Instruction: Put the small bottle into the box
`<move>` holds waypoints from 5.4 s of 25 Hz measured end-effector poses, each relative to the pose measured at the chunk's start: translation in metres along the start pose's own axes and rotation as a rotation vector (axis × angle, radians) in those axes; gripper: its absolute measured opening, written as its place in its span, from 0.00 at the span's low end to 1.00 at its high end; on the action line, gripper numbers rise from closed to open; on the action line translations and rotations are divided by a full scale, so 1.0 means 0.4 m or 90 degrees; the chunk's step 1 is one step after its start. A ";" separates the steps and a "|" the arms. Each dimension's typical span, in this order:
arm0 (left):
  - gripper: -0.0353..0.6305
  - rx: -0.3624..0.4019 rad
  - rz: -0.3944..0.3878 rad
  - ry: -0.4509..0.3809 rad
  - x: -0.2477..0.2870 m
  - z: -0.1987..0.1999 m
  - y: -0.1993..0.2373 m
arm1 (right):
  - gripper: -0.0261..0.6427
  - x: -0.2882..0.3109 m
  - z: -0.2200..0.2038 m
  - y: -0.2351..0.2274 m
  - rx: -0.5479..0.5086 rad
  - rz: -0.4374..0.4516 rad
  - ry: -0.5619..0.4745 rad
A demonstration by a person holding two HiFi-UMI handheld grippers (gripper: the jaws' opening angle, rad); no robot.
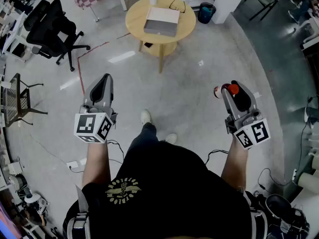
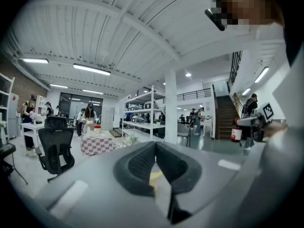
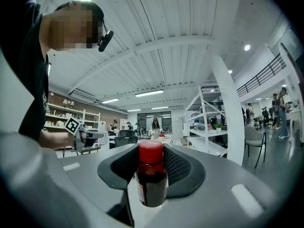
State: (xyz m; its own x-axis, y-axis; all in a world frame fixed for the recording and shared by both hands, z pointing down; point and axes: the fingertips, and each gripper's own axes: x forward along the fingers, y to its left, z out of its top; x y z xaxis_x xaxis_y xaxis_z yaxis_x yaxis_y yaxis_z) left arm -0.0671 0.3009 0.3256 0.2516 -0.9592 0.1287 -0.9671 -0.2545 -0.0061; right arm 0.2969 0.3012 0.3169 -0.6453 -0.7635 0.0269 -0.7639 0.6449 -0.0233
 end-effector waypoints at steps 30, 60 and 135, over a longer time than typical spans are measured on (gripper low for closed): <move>0.05 -0.017 -0.138 0.029 0.383 -0.029 0.437 | 0.29 0.542 0.081 0.091 -0.015 -0.062 0.023; 0.05 0.001 -0.153 0.052 0.672 -0.005 0.382 | 0.29 0.709 0.029 -0.133 0.013 -0.038 0.013; 0.05 -0.016 -0.310 0.152 1.552 -0.196 0.675 | 0.29 1.595 -0.378 -0.473 0.054 -0.093 0.221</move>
State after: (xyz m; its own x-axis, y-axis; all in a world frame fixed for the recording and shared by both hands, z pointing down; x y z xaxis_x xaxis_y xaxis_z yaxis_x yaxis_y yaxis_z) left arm -0.1748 -0.3535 0.4814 0.6577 -0.6762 0.3319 -0.7424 -0.6564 0.1339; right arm 0.0298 -0.3026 0.4894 -0.5023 -0.7805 0.3722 -0.8546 0.5138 -0.0760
